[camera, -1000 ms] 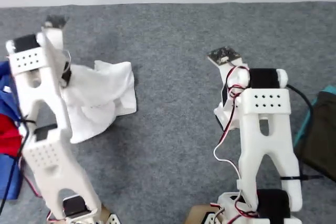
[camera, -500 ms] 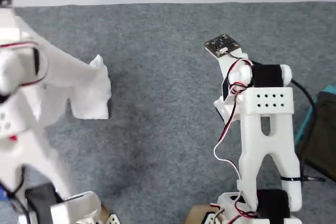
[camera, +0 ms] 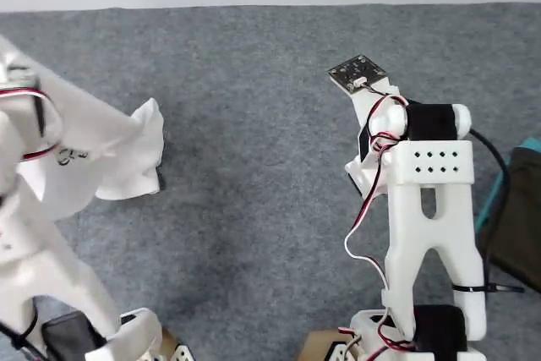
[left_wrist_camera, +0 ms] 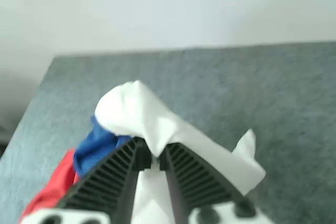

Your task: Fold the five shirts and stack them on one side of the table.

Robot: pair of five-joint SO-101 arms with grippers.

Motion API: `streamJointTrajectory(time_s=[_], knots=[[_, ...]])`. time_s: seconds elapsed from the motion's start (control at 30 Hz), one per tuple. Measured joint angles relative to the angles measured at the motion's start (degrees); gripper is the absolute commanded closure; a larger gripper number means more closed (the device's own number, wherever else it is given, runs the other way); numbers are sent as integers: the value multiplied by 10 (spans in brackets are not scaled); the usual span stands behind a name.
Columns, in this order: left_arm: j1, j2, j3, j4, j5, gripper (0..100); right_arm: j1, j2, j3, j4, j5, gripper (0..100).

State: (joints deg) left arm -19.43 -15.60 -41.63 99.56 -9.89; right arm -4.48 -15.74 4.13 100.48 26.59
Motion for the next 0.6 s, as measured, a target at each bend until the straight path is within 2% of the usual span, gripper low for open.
streamJointTrajectory(time_s=[0.1,0.3,0.47,0.6], knots=[[79,-1,-60,-6,0,996,10,1,2,0,2,988],[226,-10,-134,-70,0,996,59,1,59,0,2,988],[251,-11,-139,-94,0,996,91,1,69,0,2,988],[210,-12,-118,-82,0,996,92,1,69,0,2,988]])
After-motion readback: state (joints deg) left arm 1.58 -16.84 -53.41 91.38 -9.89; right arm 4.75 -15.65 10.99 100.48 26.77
